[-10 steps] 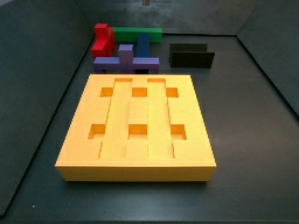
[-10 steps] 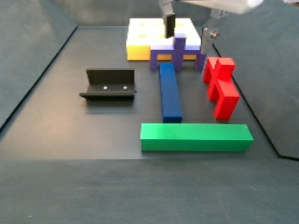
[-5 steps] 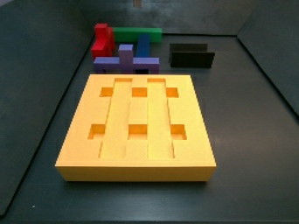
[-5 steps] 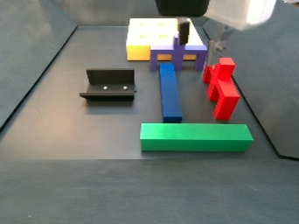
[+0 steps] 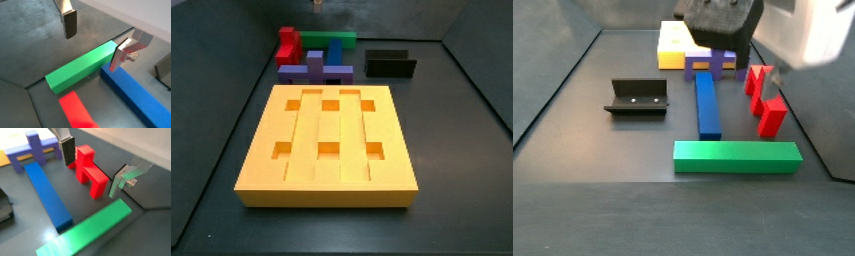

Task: Pick up the green object. Move up. Move to above the board. Insert the green object.
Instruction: Pick up the green object.

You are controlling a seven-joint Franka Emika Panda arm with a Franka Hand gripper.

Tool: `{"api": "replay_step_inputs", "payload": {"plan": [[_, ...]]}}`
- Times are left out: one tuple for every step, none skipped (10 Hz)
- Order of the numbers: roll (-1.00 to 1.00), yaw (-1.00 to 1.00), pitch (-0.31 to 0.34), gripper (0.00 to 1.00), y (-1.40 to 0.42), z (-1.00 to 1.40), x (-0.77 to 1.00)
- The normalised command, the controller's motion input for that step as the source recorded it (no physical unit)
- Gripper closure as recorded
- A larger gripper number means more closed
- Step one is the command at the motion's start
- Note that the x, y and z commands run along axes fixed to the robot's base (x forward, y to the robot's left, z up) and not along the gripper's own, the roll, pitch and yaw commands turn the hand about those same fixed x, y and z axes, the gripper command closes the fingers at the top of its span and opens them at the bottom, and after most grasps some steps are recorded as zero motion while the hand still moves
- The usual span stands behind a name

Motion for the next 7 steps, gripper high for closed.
{"api": "replay_step_inputs", "payload": {"plan": [[-0.13, -0.30, 0.000, 0.00, 0.63, -0.33, 0.11], [-0.10, -0.08, -0.016, 0.00, 0.45, -0.32, 0.10], [-0.18, 0.00, -0.086, 0.00, 0.45, -0.41, 0.11], [-0.31, 0.00, -0.156, 0.00, 0.40, -0.42, 0.07], [-0.39, 0.00, -0.210, 0.00, 0.32, -0.31, 0.00], [-0.43, -0.03, -0.250, 0.00, 0.25, -0.21, 0.00], [-0.43, -0.03, -0.257, 0.00, 0.23, -0.18, 0.00]]}}
